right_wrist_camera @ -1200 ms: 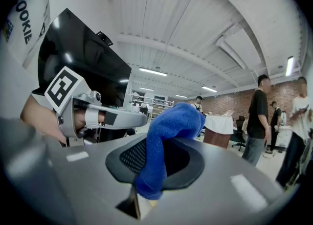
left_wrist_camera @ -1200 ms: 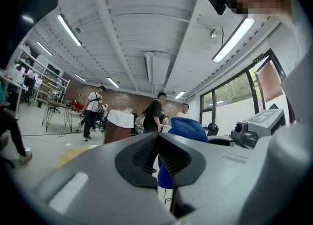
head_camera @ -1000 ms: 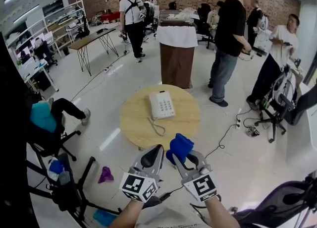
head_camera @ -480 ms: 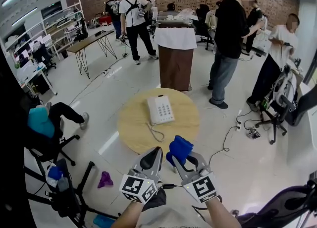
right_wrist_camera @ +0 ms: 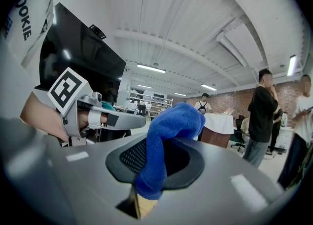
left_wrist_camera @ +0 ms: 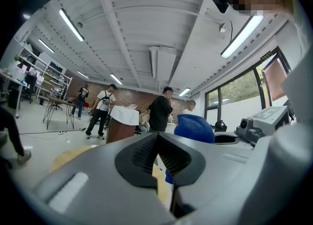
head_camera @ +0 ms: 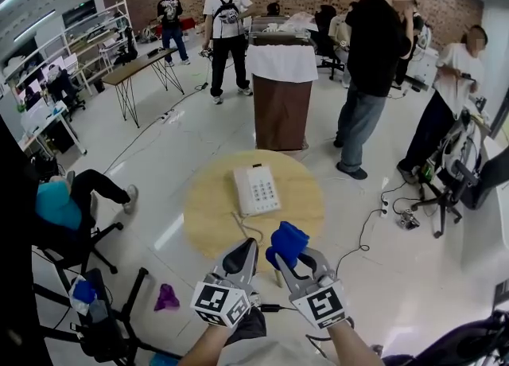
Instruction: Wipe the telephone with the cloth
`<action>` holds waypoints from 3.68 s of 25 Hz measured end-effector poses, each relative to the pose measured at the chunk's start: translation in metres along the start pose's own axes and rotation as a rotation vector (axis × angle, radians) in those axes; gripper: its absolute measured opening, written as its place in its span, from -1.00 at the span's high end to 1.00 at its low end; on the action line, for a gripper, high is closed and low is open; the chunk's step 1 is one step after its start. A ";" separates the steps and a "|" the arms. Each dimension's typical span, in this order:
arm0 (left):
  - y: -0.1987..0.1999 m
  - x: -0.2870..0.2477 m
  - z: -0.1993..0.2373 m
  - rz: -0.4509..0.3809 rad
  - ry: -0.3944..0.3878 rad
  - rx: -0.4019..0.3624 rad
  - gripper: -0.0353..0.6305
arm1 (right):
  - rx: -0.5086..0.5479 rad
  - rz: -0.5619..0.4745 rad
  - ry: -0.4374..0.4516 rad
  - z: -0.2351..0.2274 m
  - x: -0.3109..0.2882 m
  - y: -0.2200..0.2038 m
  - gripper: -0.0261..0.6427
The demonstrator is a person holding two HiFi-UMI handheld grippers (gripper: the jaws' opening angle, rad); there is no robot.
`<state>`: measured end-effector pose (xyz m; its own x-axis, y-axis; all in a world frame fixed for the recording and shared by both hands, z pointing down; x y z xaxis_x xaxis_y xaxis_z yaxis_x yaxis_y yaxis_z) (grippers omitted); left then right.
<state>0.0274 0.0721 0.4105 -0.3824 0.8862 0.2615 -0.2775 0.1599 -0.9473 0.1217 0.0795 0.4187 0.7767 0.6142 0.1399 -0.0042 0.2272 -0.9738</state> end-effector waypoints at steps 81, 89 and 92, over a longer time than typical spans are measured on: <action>-0.251 -0.176 0.275 0.488 -0.150 0.866 0.55 | -0.058 0.282 -0.115 -0.103 -0.202 -0.127 0.71; -0.244 -0.177 0.272 0.468 -0.139 0.965 0.64 | -0.066 0.270 -0.114 -0.105 -0.206 -0.131 0.71; -0.235 -0.180 0.267 0.457 -0.159 0.943 0.66 | -0.068 0.264 -0.116 -0.107 -0.207 -0.131 0.71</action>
<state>-0.0735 -0.2412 0.6358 -0.7154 0.6987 0.0029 -0.6239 -0.6369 -0.4528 0.0291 -0.1579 0.4980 0.6768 0.7287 -0.1041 -0.1512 -0.0008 -0.9885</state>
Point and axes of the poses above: the fingertips, and each gripper's own axes: x backward along the fingers, z to its left, y out of its top, the point moved 3 cm from there along x, backward along the fingers, and after that the axes turned 14 degrees about -z, right-handed, at the moved point
